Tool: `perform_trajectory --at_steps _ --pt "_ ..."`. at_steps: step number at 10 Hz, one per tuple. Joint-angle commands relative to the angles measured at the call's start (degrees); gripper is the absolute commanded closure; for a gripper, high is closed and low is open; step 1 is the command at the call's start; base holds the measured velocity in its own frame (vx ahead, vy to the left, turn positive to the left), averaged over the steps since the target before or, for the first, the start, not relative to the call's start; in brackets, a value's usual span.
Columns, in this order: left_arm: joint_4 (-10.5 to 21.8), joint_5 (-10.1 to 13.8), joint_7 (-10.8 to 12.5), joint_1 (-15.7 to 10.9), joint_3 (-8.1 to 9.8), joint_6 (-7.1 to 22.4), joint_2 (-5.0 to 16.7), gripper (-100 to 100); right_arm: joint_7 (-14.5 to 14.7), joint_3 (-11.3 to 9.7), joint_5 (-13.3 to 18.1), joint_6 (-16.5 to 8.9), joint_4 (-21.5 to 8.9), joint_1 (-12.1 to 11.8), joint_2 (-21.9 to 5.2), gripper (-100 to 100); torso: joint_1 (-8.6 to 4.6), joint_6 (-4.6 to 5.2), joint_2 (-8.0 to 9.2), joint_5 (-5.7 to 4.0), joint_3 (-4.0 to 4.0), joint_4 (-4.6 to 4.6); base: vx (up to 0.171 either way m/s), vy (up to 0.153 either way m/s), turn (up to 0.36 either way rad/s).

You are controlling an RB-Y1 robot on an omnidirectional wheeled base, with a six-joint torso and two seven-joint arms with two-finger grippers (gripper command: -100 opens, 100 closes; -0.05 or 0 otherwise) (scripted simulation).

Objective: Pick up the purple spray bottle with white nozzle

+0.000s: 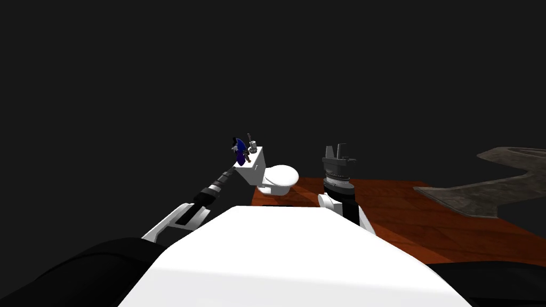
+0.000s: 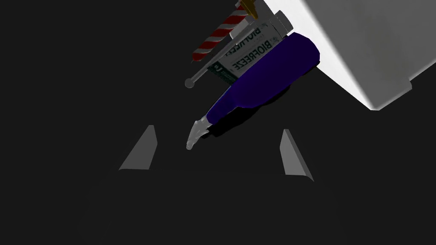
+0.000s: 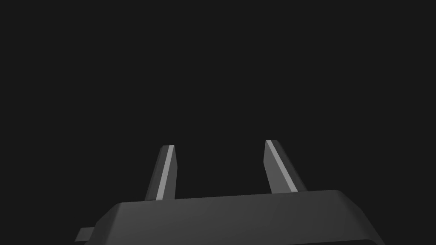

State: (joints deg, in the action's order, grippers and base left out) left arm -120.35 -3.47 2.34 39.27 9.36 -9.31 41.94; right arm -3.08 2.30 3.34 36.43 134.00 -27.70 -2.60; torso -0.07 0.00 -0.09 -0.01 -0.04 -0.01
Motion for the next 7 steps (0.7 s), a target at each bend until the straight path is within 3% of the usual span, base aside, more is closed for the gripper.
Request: perform_trajectory --at_steps 1,7 --pt "0.0 -0.7 -0.2 1.8 1.59 1.2 2.9 -100 0.0 0.0 0.0 0.0 0.0 0.0 0.0 0 0.0 0.0 0.0 0.0 0.0 0.0 0.043 -0.038 -0.095" --pt "3.4 -4.1 -1.4 7.1 8.43 4.1 13.5 -100 0.0 0.0 0.0 0.0 0.0 0.0 0.0 0 -0.06 0.0 -0.21 -0.02 -0.12 -0.05 0.066 -0.044 -0.087"
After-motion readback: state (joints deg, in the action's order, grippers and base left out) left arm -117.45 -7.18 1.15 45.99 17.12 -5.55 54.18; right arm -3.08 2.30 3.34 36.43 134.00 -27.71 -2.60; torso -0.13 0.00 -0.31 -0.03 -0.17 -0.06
